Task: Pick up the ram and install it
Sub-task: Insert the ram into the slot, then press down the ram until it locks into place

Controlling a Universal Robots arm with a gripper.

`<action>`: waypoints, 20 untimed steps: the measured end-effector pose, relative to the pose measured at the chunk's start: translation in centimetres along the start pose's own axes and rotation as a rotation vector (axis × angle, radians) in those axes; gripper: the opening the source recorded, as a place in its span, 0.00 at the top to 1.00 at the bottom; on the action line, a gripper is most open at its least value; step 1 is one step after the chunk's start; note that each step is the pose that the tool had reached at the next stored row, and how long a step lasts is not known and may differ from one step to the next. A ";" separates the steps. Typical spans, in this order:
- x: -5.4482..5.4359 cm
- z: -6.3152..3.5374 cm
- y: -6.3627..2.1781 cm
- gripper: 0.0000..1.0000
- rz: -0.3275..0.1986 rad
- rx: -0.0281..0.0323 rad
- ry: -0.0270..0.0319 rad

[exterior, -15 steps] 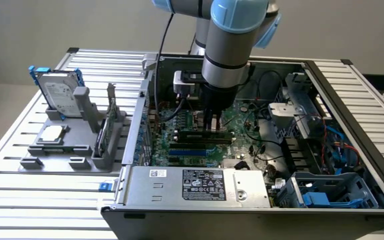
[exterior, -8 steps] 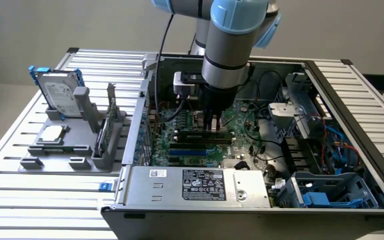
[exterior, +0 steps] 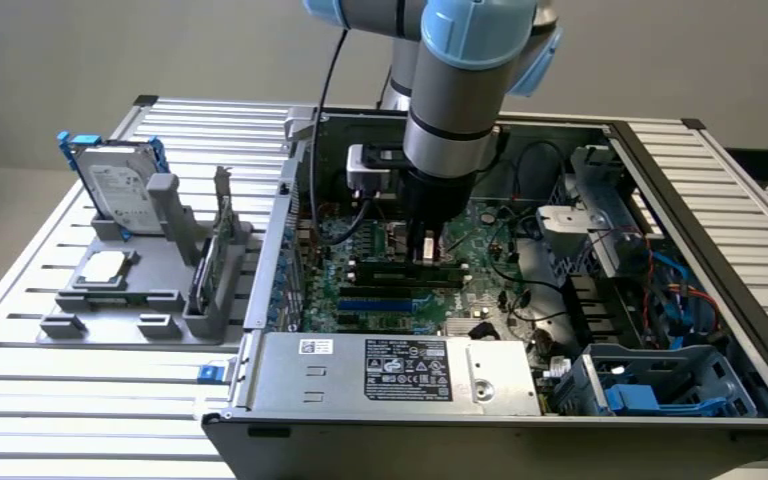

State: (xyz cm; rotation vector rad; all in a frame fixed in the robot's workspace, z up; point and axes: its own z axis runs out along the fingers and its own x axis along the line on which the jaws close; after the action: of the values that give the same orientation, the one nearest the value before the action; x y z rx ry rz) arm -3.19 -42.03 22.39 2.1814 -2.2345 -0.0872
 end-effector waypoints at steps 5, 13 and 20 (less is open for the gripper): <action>0.0 -0.97 0.04 0.78 0.000 -0.0025 0.0000; -0.1 -2.42 0.12 0.87 0.000 -0.0047 -0.0004; -0.1 -2.60 0.13 0.89 0.000 -0.0049 0.0000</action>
State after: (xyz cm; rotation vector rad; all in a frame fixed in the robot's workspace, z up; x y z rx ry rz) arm -3.18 -42.03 24.99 2.1792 -2.2317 -0.0926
